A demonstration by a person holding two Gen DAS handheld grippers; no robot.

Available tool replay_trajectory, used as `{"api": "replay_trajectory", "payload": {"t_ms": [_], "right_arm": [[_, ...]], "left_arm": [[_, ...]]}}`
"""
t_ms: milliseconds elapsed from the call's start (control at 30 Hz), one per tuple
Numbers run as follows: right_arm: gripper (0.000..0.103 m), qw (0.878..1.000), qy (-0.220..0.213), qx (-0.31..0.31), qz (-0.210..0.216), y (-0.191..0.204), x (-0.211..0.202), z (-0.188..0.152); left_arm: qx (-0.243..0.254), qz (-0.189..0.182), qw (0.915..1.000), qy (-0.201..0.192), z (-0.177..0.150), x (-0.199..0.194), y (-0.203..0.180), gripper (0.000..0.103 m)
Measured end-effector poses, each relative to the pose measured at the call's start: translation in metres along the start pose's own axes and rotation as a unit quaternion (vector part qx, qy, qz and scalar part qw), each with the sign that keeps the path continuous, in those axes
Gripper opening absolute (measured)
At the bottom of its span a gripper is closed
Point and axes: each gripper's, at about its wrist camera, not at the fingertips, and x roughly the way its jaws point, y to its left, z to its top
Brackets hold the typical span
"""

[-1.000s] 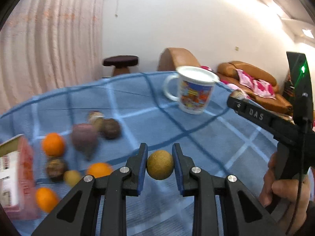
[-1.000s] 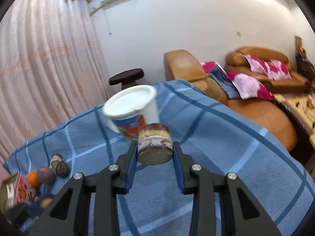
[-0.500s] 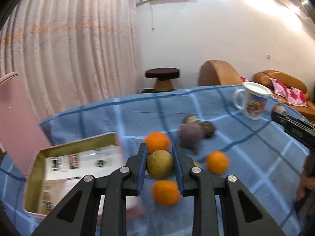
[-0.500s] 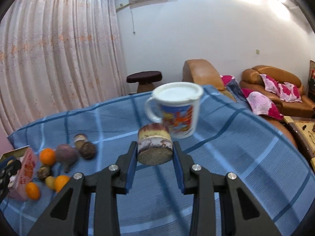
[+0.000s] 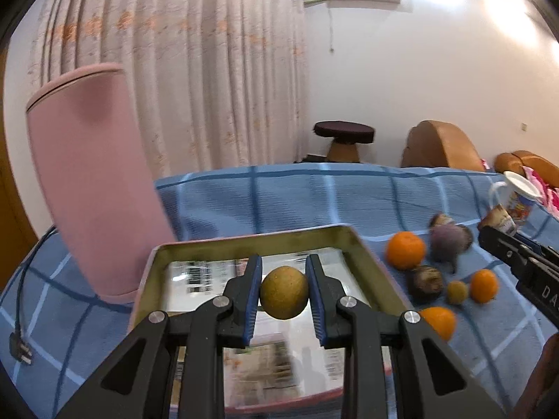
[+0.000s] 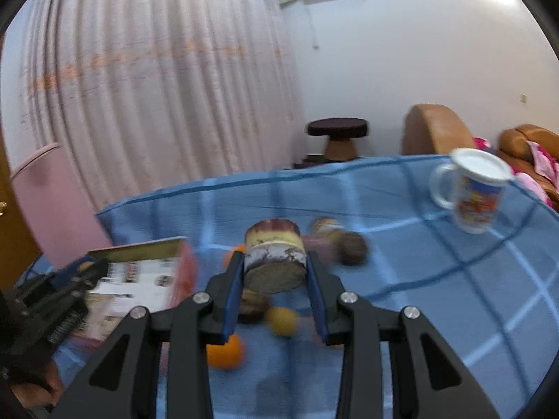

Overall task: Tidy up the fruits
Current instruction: 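Lower the can into the tin tray and open the right gripper while the left carries the fruit over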

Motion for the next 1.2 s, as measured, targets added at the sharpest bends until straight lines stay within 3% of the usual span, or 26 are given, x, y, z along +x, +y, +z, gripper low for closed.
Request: {"api": "replay_trajectory", "payload": {"t_ms": [200,333,600,1033,1133,1200], "right_arm": [[0.037,0.999,0.014,-0.019,0.039,0.052,0.028,-0.002],[0.037,0.997,0.032,-0.031,0.056,0.064,0.04,-0.009],[0.037,0.994,0.074,-0.055,0.061,0.071,0.053,-0.019],[0.041,0.993,0.06,-0.062,0.076,0.072,0.046,-0.019],[0.059,0.995,0.035,-0.055,0.076,0.068,0.034,-0.019],[0.077,0.996,0.016,-0.051,0.07,0.065,0.026,-0.019]], "left_arm": [[-0.021,0.043,0.9987,0.014,0.001,0.006,0.028,0.027],[-0.01,0.072,0.9971,0.022,-0.001,0.01,0.03,0.028],[-0.013,0.085,0.9949,0.052,-0.007,0.023,0.033,0.028],[-0.023,0.094,0.993,0.067,-0.008,0.028,0.037,0.028],[-0.026,0.099,0.9924,0.068,-0.008,0.03,0.038,0.028],[-0.028,0.101,0.9921,0.069,-0.008,0.031,0.039,0.028]]}}
